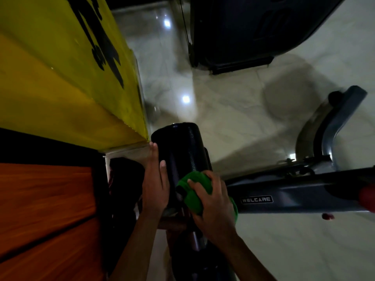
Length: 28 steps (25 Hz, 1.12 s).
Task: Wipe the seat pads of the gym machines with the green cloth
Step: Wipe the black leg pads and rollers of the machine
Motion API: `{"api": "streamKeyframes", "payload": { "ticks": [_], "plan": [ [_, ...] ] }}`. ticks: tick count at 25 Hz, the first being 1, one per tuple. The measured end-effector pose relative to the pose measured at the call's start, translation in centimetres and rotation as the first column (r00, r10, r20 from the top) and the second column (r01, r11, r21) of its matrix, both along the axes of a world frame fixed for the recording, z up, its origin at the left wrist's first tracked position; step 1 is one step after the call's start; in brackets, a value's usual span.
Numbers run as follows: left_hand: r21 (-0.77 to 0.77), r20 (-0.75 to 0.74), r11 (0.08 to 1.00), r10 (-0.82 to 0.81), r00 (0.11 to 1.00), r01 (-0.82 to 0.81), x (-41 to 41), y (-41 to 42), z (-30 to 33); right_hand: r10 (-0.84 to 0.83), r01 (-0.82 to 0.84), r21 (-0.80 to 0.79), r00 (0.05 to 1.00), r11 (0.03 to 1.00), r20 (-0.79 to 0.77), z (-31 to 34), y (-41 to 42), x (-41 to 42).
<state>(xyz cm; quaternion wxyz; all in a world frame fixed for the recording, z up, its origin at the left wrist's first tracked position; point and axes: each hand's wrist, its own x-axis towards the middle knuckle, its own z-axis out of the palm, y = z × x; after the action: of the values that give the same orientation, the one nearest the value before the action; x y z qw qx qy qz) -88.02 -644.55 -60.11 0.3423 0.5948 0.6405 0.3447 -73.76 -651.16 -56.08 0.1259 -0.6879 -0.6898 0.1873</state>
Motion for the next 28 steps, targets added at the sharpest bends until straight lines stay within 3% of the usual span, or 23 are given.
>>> {"api": "streamKeyframes", "payload": {
  "ticks": [4, 8, 10, 17, 21, 28],
  "plan": [
    [0.02, -0.055, 0.999, -0.032, 0.998, 0.033, 0.4, -1.1, 0.9, 0.012, -0.012, -0.014, 0.998, 1.0, -0.06, 0.6, -0.1, 0.4],
    [-0.007, -0.101, 0.998, -0.056, 0.993, 0.056, 1.1, -2.0, 3.6, 0.018, -0.036, -0.147, 0.992, 0.988, -0.128, 3.1, 2.6, 1.9],
    [-0.018, -0.082, 0.998, -0.068, 0.994, 0.067, 1.3, -2.0, 5.9, -0.021, 0.003, -0.116, 0.988, 0.993, -0.153, 5.1, 4.6, 2.5],
    [0.057, -0.062, 0.986, -0.156, 0.986, 0.159, 1.7, -0.2, 22.4, -0.076, 0.099, 0.085, 0.967, 0.991, -0.245, 21.3, 9.1, 3.3],
    [0.199, -0.188, 0.919, -0.305, 0.933, 0.341, 1.1, 2.6, 31.0, -0.146, 0.201, 0.181, 0.948, 0.963, -0.281, 30.1, 9.3, 3.2],
    [0.352, -0.237, 0.782, -0.457, 0.857, 0.514, 1.0, 3.2, 45.3, -0.267, 0.404, 0.342, 0.885, 0.848, -0.382, 43.3, 5.4, 3.7]
  ]
}}
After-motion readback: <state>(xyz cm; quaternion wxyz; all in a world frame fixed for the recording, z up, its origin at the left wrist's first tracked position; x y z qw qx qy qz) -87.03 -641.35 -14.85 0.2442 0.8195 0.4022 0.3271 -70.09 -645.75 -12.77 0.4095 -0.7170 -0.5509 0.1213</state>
